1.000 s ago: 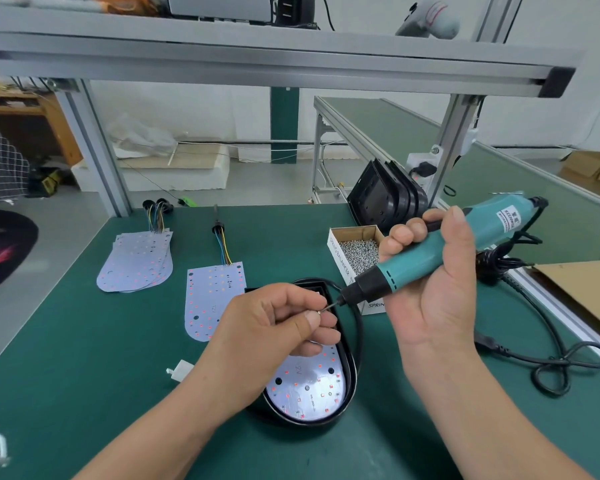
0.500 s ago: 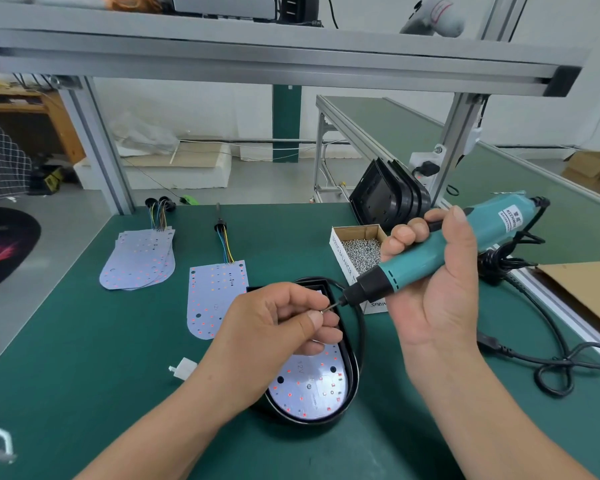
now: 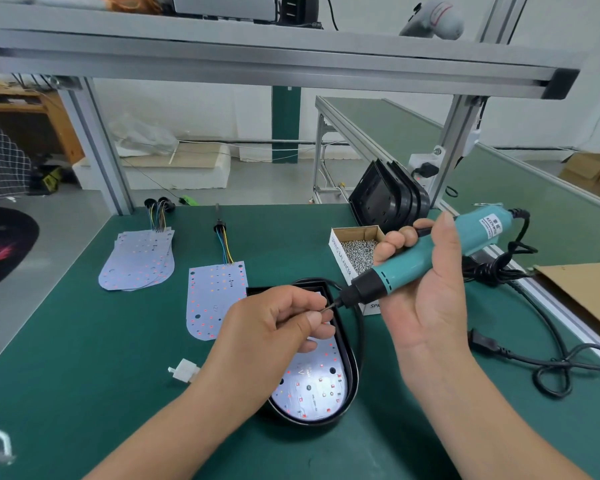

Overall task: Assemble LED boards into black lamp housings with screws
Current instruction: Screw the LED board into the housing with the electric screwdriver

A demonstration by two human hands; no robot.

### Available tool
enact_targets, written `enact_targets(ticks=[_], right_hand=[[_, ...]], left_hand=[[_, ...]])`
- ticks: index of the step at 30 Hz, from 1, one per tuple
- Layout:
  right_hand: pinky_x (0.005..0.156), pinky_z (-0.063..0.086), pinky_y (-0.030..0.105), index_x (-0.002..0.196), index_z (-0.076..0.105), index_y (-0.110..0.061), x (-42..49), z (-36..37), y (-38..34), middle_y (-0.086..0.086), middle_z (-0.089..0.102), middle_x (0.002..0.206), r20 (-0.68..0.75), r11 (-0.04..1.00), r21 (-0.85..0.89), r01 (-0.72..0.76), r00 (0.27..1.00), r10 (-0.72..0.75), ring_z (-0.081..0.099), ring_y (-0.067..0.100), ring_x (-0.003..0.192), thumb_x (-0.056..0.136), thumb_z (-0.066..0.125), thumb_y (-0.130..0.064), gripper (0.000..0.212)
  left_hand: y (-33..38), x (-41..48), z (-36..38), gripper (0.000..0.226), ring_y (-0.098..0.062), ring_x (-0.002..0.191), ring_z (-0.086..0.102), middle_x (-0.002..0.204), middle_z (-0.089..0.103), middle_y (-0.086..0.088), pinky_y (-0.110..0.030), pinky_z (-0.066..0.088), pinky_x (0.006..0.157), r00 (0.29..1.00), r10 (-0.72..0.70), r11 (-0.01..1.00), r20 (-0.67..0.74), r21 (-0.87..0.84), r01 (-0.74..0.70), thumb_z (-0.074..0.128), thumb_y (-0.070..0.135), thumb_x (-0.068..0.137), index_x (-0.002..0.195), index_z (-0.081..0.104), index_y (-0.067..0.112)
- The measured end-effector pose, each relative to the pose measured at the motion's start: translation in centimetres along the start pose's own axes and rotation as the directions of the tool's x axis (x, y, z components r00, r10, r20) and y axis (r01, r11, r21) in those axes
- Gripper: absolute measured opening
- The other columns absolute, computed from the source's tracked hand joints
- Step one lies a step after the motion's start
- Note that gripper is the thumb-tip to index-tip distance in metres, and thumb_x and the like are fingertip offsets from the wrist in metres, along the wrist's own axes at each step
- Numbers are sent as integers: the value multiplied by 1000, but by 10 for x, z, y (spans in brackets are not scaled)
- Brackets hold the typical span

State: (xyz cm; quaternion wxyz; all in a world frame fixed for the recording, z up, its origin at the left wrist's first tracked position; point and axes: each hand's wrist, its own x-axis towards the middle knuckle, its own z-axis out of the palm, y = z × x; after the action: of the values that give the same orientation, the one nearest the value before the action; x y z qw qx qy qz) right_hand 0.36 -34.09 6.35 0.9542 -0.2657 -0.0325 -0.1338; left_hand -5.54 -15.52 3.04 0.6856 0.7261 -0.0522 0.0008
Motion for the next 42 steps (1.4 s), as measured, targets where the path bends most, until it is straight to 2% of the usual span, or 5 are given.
enact_targets(ticks=[13, 21, 25, 28, 42], right_hand=[[68, 57, 28, 97, 60, -14, 6, -5, -3, 1, 57, 79, -34, 1000, 5, 17, 999, -17, 59, 15, 72, 98, 73, -37, 26], [71, 58, 29, 96, 62, -13, 20, -16, -2, 2, 59, 80, -79, 1000, -14, 25, 997, -26, 61, 15, 73, 97, 75, -35, 26], [74, 58, 30, 99, 61, -13, 24, -22, 2, 2, 59, 82, -94, 999, -44, 25, 995, -29, 62, 15, 76, 97, 76, -35, 27], [73, 58, 31, 98, 61, -13, 26, -24, 3, 2, 59, 80, -91, 998, -57, 26, 995, -31, 62, 16, 75, 97, 76, -34, 26], [70, 56, 30, 92, 60, -14, 27, -24, 12, 2, 57, 78, -60, 970, -235, 59, 995, -75, 59, 17, 72, 100, 71, -29, 21]], left_hand=[[6, 9, -17, 32, -13, 66, 71, 90, 79, 7, -23, 57, 58, 963, 154, 983, -221, 135, -126, 54, 7, 108, 100, 73, 32], [-7, 41, -48, 24, -13, 52, 35, 75, 53, -4, -23, 23, 39, 891, -340, 894, -301, -396, 207, 45, -1, 94, 103, 68, -1], [-12, 45, -52, 30, -19, 58, 23, 70, 38, -1, -27, 19, 49, 911, -347, 933, -221, 12, 358, 61, 40, 92, 86, 49, 12], [-18, 36, -46, 61, -10, 67, 57, 71, 60, 16, -31, 39, 62, 958, -228, 824, -175, 489, 285, 58, 81, 76, 87, 62, 21], [-19, 41, -41, 34, -27, 90, 74, 94, 78, -2, -48, 57, 96, 974, -222, 877, -45, 428, 220, 70, 44, 69, 98, 73, 26]])
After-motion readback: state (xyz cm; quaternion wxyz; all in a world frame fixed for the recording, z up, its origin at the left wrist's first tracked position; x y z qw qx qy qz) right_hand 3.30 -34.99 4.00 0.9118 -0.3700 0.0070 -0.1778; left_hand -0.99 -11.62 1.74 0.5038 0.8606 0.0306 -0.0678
